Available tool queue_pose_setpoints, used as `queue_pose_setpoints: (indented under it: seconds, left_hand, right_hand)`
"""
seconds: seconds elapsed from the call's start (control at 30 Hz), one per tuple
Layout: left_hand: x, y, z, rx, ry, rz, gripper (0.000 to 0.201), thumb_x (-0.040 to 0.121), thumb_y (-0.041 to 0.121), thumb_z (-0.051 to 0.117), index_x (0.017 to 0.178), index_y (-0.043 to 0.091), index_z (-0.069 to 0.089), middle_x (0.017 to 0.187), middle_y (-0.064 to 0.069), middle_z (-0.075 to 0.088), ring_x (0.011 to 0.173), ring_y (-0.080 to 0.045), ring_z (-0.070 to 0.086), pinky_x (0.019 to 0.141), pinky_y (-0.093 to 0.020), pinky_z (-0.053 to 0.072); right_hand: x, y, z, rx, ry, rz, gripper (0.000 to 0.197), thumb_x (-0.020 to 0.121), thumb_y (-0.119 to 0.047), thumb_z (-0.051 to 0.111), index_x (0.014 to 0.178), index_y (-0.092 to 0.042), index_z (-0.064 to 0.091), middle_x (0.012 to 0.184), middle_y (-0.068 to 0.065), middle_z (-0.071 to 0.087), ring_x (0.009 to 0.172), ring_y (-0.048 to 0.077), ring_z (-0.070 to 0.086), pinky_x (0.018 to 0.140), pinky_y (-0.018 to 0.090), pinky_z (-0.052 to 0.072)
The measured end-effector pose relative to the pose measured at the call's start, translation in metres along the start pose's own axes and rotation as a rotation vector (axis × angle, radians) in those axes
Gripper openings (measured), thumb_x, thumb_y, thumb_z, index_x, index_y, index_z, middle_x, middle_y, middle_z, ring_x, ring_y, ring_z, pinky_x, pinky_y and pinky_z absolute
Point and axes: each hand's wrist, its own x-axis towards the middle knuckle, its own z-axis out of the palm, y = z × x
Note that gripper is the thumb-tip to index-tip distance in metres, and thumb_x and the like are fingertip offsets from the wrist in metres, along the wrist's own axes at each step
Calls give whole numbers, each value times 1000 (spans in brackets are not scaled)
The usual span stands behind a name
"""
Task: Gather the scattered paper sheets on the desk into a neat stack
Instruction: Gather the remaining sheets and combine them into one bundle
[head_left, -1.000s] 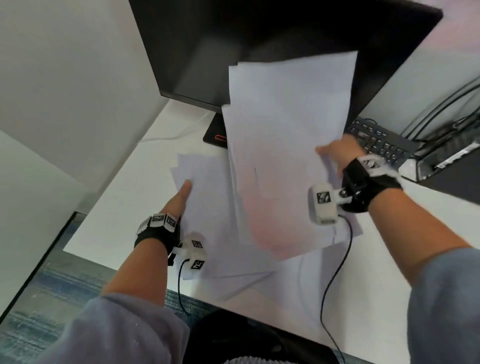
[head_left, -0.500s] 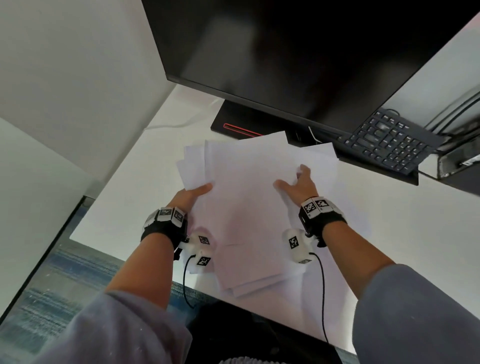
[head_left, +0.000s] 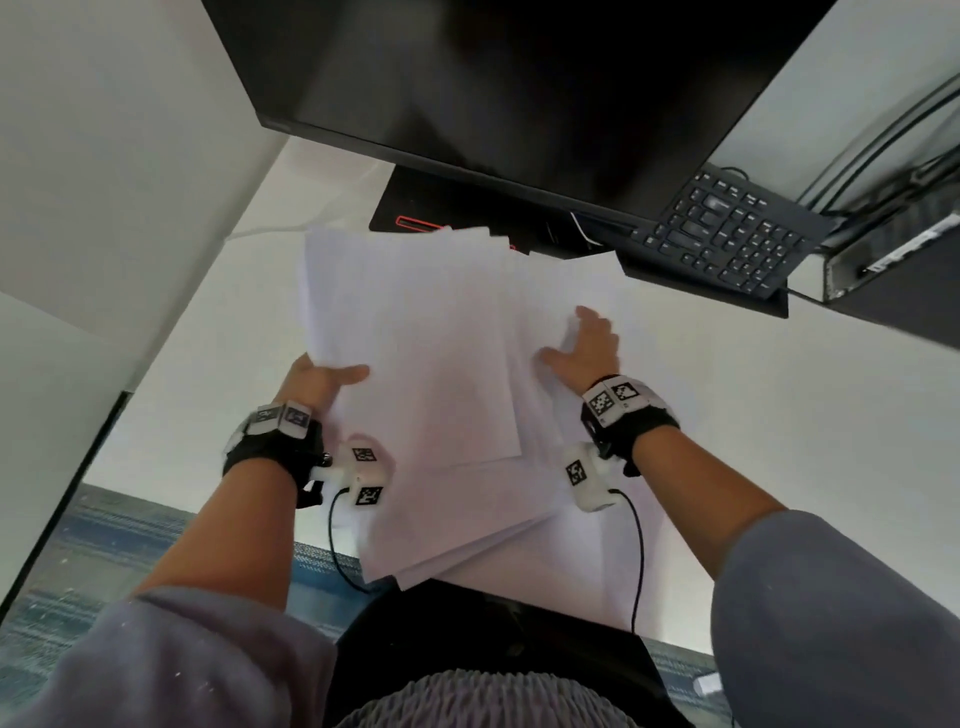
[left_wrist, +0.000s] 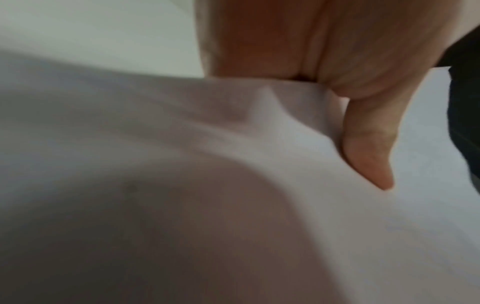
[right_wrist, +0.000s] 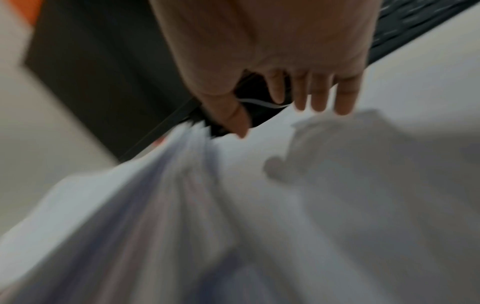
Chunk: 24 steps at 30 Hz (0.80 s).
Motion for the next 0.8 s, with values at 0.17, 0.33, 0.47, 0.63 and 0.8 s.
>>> queue_pose_setpoints:
  seconds: [0.17, 0.33, 0.47, 0.63, 0.8]
  left_hand:
    - [18, 0, -38, -6, 111, 24, 62, 61, 19, 82, 119, 10, 63, 109, -10, 69, 98, -31, 66, 93, -47, 49]
    - [14, 8, -36, 80, 162, -16, 54, 70, 5, 76, 122, 6, 60, 118, -9, 65, 108, -31, 61, 99, -40, 44]
    - [13, 13, -27, 150, 183, 14, 49, 77, 0, 71, 124, 3, 58, 120, -14, 63, 112, -33, 59, 95, -36, 45]
    - [13, 11, -28, 151, 186, 39, 52, 73, 4, 75, 123, 4, 59, 122, -17, 64, 112, -35, 60, 101, -47, 44]
    - [3, 7, -30, 51, 175, 82, 45, 76, 1, 72, 119, 8, 62, 108, -9, 65, 98, -26, 60, 94, -41, 46]
  right_hand:
    - [4, 44, -44, 29, -5, 479, 69, 93, -31, 47, 147, 0, 17, 151, 24, 22, 138, 37, 27, 116, 45, 24]
    - [46, 78, -31, 353, -84, 503, 77, 50, -21, 74, 122, -3, 55, 94, 16, 71, 84, 33, 69, 77, 51, 58]
    - [33, 57, -24, 330, -97, 456, 100, 37, -38, 81, 126, -2, 51, 104, 17, 67, 92, 36, 66, 87, 50, 53]
    - [-3, 19, -28, 229, -137, 404, 64, 83, -19, 69, 135, 5, 39, 132, 18, 52, 118, 35, 53, 96, 39, 46]
    - [3, 16, -42, 31, 21, 206, 30, 88, -9, 55, 115, 1, 61, 117, 20, 64, 108, 35, 60, 78, 30, 46]
